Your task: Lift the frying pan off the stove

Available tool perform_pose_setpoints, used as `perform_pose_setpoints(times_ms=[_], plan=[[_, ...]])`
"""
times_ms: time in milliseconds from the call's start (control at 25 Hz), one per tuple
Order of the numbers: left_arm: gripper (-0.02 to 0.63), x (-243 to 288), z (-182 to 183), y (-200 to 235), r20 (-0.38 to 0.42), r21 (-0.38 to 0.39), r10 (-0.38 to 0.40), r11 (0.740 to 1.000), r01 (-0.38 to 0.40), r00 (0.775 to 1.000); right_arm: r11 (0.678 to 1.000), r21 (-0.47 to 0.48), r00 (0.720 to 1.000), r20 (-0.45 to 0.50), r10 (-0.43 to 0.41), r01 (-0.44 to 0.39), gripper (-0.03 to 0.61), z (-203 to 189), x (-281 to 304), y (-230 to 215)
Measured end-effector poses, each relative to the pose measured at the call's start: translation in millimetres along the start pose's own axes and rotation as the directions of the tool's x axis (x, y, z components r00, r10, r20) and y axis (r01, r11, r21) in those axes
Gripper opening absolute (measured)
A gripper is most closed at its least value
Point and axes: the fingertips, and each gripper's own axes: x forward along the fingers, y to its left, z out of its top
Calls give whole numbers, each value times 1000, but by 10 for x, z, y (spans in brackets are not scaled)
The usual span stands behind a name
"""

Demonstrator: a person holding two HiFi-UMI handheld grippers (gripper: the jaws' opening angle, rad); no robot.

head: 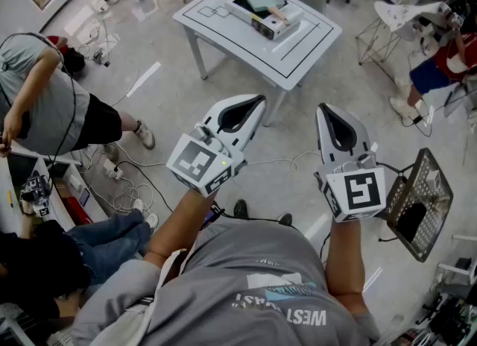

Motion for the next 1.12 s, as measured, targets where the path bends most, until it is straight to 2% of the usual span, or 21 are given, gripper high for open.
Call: perform_pose_setpoints(times_ms=[280,480,800,1120], plan=[[-5,70,-73,99,12,-17,-13,1000,14,1000,1000,-10,1000,-17,-4,4,6,-39,79,6],[-5,190,-137,226,-3,-29,5,1000,-5,1000,999,28,999,3,33,-33,9,-35,262,-90],[-5,570,-325,510,-75,9,97,995,-97,992,988,91,991,54,119,-124,10,-289,766,-514],[-5,1242,-320,758,-111,51,211,977,-207,971,962,115,965,120,232,-246,11,-289,1330,-1201]])
